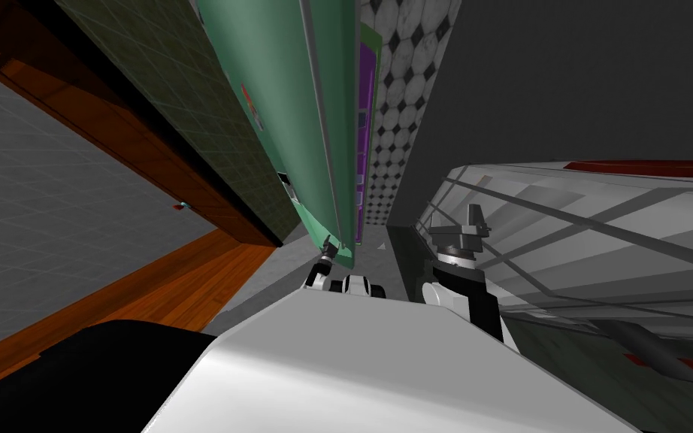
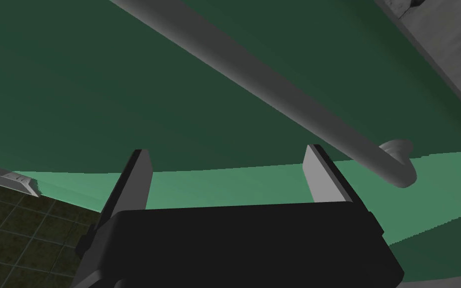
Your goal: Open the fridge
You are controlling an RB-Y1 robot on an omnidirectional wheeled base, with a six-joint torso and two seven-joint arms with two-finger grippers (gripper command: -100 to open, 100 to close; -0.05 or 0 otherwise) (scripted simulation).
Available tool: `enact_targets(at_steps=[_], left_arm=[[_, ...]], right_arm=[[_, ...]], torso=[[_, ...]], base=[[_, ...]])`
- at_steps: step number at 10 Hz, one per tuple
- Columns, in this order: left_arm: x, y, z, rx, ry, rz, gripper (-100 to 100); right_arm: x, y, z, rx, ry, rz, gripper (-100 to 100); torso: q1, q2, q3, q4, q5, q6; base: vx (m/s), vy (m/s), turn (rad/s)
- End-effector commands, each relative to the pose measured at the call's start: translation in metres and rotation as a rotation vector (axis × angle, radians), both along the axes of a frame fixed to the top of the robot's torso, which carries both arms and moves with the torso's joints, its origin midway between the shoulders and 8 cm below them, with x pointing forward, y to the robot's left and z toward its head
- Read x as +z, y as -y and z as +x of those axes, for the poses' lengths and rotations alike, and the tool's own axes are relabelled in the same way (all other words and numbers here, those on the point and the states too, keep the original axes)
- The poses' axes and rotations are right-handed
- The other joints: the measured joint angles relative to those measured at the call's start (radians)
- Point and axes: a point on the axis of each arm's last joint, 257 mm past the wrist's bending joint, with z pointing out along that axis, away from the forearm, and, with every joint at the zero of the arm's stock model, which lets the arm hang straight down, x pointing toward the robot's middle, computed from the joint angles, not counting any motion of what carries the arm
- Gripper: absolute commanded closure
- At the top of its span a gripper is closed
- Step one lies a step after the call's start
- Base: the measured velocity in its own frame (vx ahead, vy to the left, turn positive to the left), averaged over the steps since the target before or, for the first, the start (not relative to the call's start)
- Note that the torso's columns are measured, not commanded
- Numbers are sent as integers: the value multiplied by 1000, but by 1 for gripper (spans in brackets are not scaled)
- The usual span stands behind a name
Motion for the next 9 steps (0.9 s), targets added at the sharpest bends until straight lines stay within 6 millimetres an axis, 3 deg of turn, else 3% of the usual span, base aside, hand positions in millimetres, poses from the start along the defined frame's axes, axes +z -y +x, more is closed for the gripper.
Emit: enact_targets(at_steps=[1,6,7,9], left_arm=[[-8,8,5,-2,-2,1,-100],[-14,18,9,-4,-5,-2,-100],[-14,18,9,-4,-5,-2,100],[-12,26,4,-37,-3,0,100]], right_arm=[[0,0,0,0,0,0,0],[0,0,0,0,0,0,0],[0,0,0,0,0,0,0],[0,0,0,0,0,0,0]], torso=[[0,0,0,0,0,0],[1,0,0,0,0,0],[1,0,0,0,0,0],[10,6,3,1,2,0]], base=[[17,-32,-28],[6,-22,-17],[0,0,0],[-129,211,-128]])
